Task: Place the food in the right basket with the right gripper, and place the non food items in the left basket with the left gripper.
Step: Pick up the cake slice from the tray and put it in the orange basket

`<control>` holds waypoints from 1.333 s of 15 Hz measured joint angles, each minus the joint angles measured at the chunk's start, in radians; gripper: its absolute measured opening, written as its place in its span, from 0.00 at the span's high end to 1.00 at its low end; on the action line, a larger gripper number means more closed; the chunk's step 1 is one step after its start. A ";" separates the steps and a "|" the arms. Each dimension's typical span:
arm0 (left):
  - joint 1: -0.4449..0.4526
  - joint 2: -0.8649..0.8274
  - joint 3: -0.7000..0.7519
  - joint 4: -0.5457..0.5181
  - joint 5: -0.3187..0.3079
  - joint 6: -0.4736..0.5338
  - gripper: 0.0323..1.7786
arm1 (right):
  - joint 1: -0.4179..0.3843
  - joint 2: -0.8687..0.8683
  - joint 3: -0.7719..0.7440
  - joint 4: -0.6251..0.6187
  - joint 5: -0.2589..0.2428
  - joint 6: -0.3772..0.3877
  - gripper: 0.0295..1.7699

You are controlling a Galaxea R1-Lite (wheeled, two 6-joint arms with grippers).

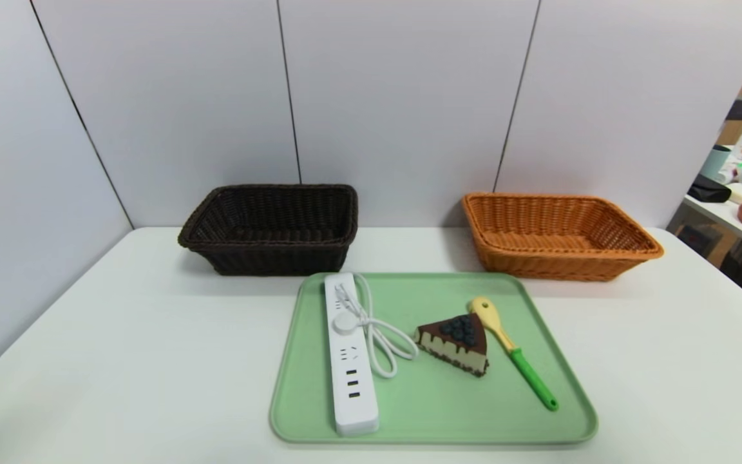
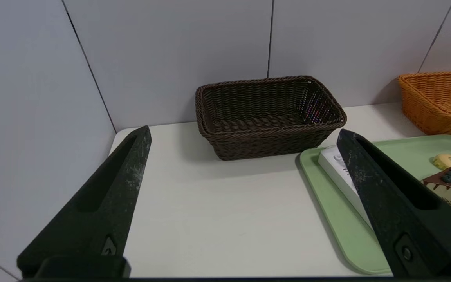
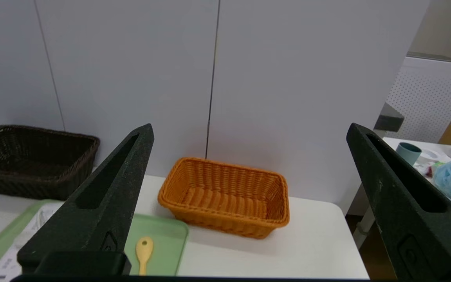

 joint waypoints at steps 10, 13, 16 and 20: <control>-0.092 0.425 -0.151 -0.025 0.046 -0.035 0.05 | 0.269 0.584 -0.441 0.435 -0.211 0.444 0.04; -0.202 0.490 -0.161 -0.047 0.136 -0.113 0.05 | 0.386 0.670 -0.487 0.580 -0.268 0.663 0.04; -0.276 0.528 -0.163 -0.070 0.187 -0.132 0.05 | 0.473 0.752 -0.536 0.729 -0.273 0.868 0.04; -0.299 0.542 -0.154 -0.083 0.189 -0.133 0.05 | 0.536 0.898 -0.655 0.940 -0.228 1.094 0.04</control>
